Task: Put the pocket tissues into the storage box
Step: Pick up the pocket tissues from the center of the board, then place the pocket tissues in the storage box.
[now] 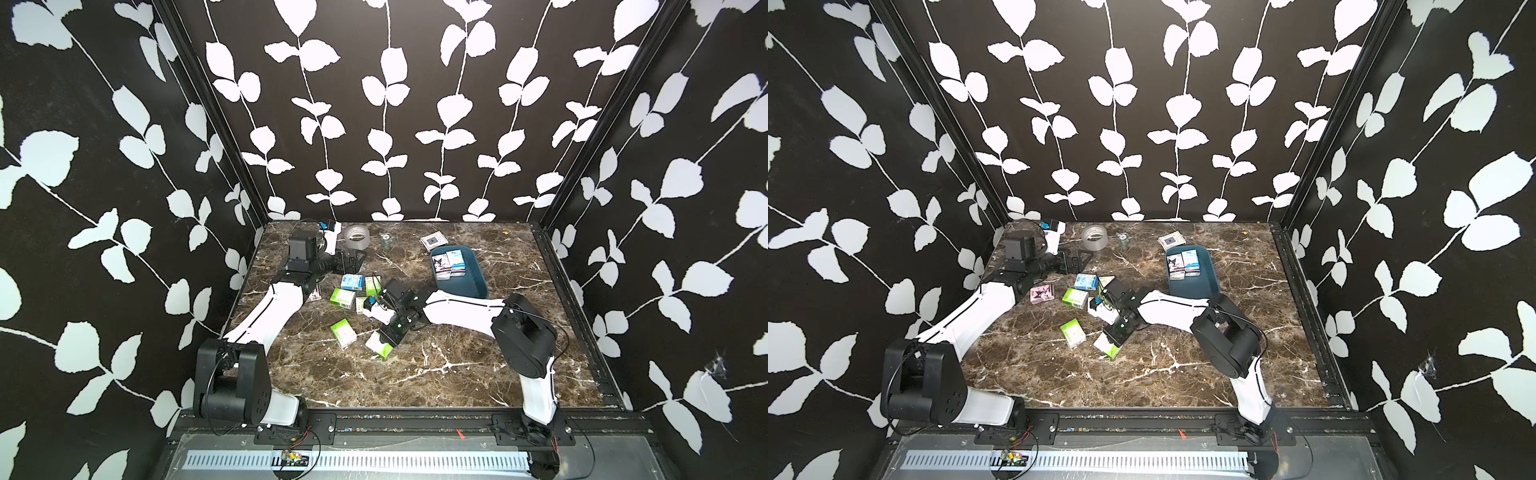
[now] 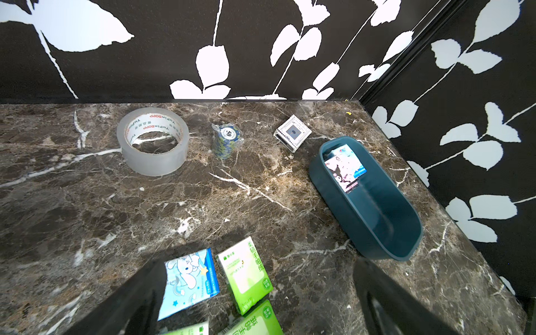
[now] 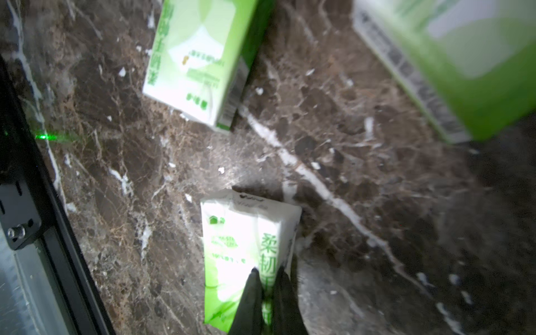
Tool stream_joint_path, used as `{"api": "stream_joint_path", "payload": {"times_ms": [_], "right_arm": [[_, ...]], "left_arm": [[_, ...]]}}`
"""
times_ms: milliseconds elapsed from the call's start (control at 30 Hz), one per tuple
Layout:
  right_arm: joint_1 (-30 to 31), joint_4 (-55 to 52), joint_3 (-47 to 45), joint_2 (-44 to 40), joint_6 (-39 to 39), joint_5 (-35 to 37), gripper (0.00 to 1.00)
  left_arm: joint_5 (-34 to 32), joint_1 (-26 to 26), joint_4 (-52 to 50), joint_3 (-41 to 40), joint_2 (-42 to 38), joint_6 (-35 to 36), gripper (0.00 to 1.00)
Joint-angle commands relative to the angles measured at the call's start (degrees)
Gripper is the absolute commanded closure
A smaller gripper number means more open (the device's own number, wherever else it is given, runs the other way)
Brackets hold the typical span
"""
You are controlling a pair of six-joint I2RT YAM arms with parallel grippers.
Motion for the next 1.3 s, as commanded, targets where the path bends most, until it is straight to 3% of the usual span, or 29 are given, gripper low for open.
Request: {"api": "stream_joint_path", "payload": {"times_ms": [0, 233, 433, 733, 1267], "right_arm": [[-3.38, 4.33, -1.76, -5.44, 2.44, 2.76, 1.00], [-11.95, 7.48, -3.77, -14.45, 6.36, 9.64, 1.00], [-20.88, 7.74, -8.81, -20.29, 10.38, 14.71, 1.00], [-31.36, 4.64, -12.17, -23.13, 15.21, 18.23, 1.00], [-33.84, 3.58, -9.80, -12.92, 16.91, 13.90, 1.00]], "left_arm": [[0.20, 0.32, 0.00, 1.46, -1.18, 0.16, 0.01], [0.86, -0.28, -0.79, 3.14, -0.48, 0.28, 0.01], [0.65, -5.66, -0.86, 5.55, 1.45, 1.82, 0.01], [8.41, -10.73, 1.75, 8.60, 7.74, -0.78, 0.01], [8.16, -16.85, 5.06, 10.00, 13.07, -4.37, 0.01]]}}
